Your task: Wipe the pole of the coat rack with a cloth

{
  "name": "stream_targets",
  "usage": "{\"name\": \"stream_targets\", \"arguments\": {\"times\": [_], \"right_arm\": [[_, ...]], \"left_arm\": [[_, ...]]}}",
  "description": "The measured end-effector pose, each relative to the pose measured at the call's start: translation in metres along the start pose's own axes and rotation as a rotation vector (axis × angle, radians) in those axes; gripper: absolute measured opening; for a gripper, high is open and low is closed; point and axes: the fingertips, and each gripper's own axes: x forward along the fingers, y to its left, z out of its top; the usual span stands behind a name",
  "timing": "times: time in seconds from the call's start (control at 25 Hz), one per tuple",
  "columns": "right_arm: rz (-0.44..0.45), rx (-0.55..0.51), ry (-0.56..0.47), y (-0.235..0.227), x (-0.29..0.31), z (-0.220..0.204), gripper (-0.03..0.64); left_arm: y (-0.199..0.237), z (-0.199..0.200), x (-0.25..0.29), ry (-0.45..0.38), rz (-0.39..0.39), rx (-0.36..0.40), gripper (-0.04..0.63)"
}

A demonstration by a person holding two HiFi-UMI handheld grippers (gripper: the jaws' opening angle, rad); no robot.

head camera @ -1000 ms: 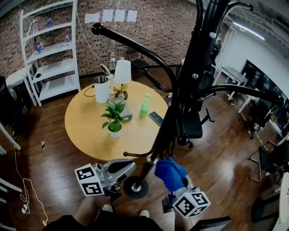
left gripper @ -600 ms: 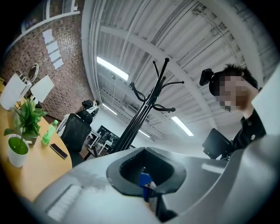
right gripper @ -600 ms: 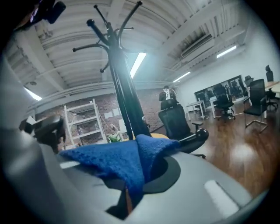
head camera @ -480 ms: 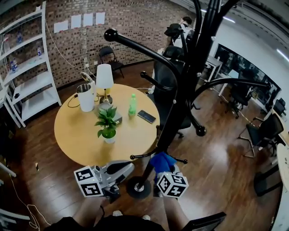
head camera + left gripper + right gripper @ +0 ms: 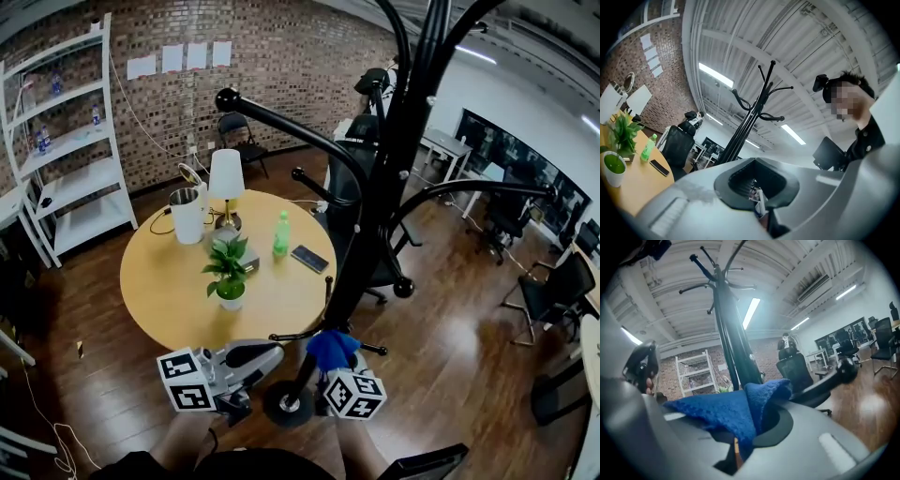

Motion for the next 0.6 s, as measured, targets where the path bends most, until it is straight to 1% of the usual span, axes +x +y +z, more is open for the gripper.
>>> {"name": "stream_targets", "arguments": {"times": [0.08,0.16,0.24,0.36,0.48,0.6], "right_arm": [[0.057,0.009,-0.071,0.013,-0.003,0.032,0.025],[0.113,0.005,-0.165,0.029,-0.011,0.076,0.025],[0.164,-0.032,-0.256,0.049,-0.017,0.124,0.025],[0.236,-0.096,-0.36,0.079,-0.024,0.188,0.025],[0.271,-0.166,-0.459,0.104,-0.032,0.24,0.025],[0.283,-0.198,-0.511,0.119,-0.038,0.271,0.025]], "left_arm": [[0.002,0.001,0.002,-0.004,0.002,0.001,0.002],[0.002,0.002,0.004,-0.008,0.0,0.006,0.002],[0.003,0.006,0.006,-0.019,0.001,0.016,0.002],[0.003,0.012,0.006,-0.039,0.004,0.031,0.002],[0.004,0.018,0.005,-0.058,0.007,0.043,0.002],[0.003,0.022,0.004,-0.069,0.012,0.055,0.002]]}}
